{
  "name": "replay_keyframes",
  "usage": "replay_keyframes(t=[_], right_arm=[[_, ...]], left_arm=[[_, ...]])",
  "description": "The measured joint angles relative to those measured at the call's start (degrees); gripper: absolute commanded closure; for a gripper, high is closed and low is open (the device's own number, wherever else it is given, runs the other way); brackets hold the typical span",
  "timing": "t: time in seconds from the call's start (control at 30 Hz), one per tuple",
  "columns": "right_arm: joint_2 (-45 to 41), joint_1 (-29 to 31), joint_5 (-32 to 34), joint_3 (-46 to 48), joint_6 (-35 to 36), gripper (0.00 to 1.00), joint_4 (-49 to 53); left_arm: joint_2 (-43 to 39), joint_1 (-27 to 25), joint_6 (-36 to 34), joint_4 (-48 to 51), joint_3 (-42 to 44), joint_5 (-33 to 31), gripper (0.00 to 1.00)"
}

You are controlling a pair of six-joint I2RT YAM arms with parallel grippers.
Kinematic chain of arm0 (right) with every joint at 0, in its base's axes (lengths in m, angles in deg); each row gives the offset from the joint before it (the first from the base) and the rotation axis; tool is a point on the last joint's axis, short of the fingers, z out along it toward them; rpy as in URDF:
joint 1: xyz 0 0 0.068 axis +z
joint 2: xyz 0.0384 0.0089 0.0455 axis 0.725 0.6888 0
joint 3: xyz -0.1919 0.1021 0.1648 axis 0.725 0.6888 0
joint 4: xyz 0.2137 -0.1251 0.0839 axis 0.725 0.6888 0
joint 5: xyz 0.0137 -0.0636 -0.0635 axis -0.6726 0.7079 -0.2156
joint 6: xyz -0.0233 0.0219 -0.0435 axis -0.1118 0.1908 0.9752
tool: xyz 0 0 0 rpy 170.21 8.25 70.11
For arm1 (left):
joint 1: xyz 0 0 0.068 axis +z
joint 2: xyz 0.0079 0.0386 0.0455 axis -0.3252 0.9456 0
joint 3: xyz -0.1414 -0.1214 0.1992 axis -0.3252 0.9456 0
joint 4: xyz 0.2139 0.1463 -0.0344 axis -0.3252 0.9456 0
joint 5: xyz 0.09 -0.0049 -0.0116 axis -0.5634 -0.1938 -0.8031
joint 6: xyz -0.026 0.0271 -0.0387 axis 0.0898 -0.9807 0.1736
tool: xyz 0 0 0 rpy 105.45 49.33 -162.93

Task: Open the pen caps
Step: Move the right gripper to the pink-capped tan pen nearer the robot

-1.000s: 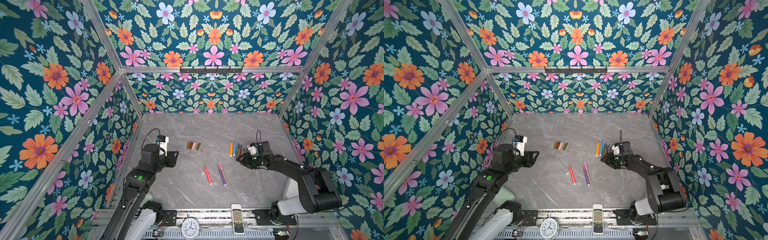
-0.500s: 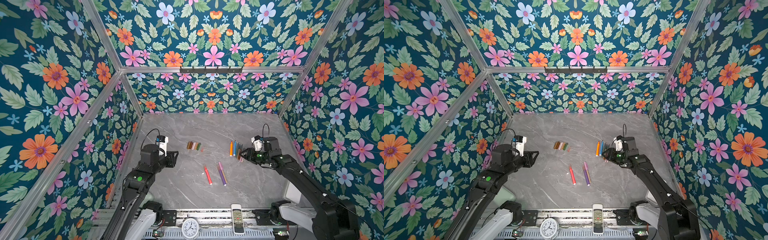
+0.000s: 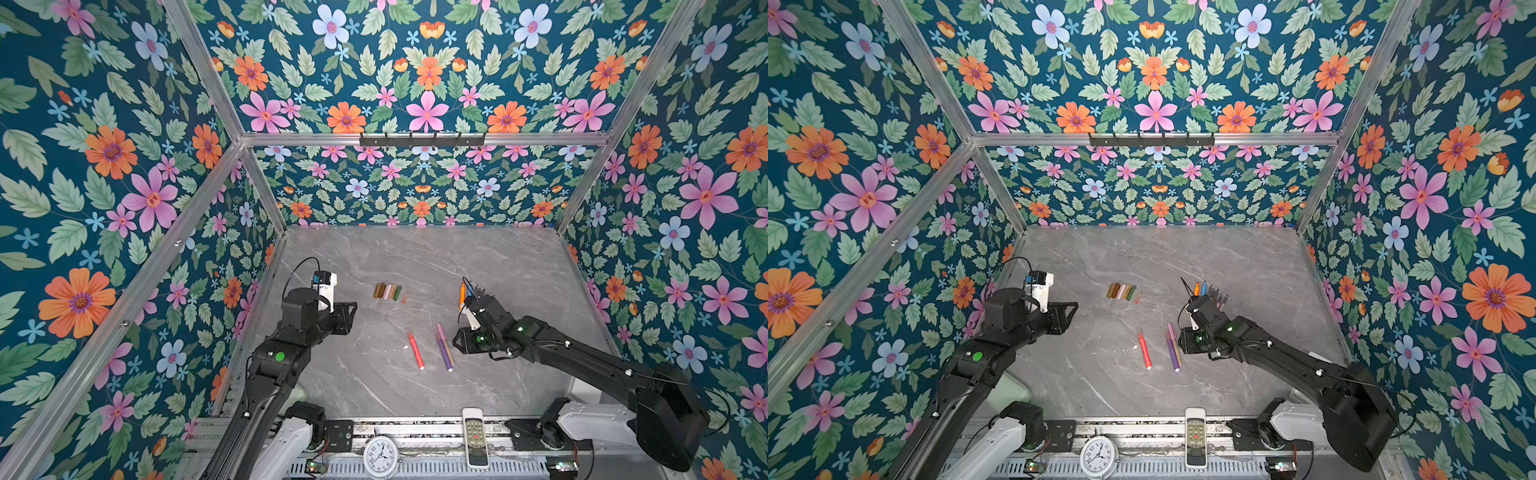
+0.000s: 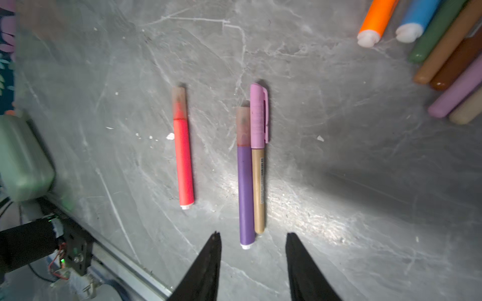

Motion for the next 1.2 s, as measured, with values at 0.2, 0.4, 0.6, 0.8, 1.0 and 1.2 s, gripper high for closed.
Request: replay_keyframes(t=[0.2, 0.4, 0.6, 0.8, 1.0, 1.2], right_arm=[[6.7, 2.0, 2.1, -2.4, -0.9, 0.6, 0.2], [12.8, 5.3, 3.3, -5.6, -0.9, 0.64, 0.9], [17.8, 7.4, 5.5, -8.3, -0.9, 0.69, 3.2], [18.6, 7.5, 7.2, -9.2, -1.1, 0.73, 4.0], [18.0, 7.6, 8.5, -9.0, -1.3, 0.77, 4.9], [18.0, 7.6, 9.1, -8.6, -1.8, 0.77, 5.3]], left_arm=[[0.0, 0.0, 0.0, 0.0, 0.0, 0.0, 0.6], [0.1, 0.0, 0.0, 0.0, 0.0, 0.0, 0.6], [0.0, 0.0, 0.0, 0.0, 0.0, 0.0, 0.6], [0.0, 0.0, 0.0, 0.0, 0.0, -0.1, 0.6], [0.0, 0.0, 0.0, 0.0, 0.0, -0.1, 0.6], [-0.1, 0.0, 0.0, 0.0, 0.0, 0.0, 0.6]])
